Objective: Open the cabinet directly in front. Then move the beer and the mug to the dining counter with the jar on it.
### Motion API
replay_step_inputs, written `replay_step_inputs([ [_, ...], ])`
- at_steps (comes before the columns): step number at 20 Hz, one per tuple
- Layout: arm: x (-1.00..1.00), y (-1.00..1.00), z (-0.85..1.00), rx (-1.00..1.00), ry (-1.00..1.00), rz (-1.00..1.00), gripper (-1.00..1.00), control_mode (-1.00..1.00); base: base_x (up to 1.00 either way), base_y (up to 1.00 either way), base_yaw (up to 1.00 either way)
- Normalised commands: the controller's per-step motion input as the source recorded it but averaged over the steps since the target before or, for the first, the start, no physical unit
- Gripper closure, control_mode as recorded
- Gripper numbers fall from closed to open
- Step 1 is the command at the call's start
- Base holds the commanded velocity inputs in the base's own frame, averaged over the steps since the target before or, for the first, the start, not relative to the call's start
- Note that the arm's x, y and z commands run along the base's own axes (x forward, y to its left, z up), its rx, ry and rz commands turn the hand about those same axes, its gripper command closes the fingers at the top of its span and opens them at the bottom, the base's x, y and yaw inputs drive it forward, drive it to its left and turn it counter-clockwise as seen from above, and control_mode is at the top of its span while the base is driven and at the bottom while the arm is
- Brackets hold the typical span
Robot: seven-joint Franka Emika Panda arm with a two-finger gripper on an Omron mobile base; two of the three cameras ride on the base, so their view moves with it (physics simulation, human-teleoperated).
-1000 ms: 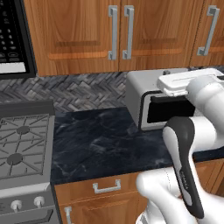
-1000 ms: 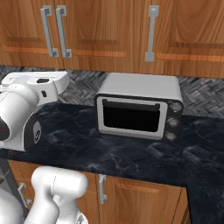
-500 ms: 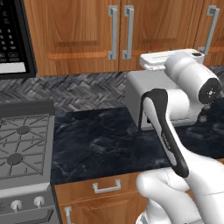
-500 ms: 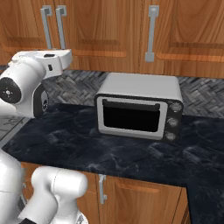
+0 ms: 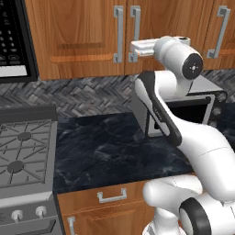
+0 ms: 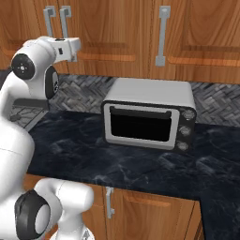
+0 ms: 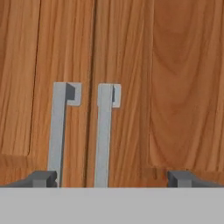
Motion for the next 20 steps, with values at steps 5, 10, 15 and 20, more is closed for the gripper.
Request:
replay_step_inputs([
  [5,0.54,0.31,0.0,0.0,0.07,0.0,-1.0,-1.0,0.0,0.0,0.0],
  [10,0.06,0.0,0.0,0.0,0.01,0.0,-1.0,-1.0,0.0,0.0,0.0],
  [15,0.45,0.0,0.0,0.0,0.01,0.0,-1.0,-1.0,0.0,0.0,0.0],
  [20,0.87,0.0,-0.19,0.0,0.02,0.0,-1.0,-1.0,0.0,0.0,0.0],
])
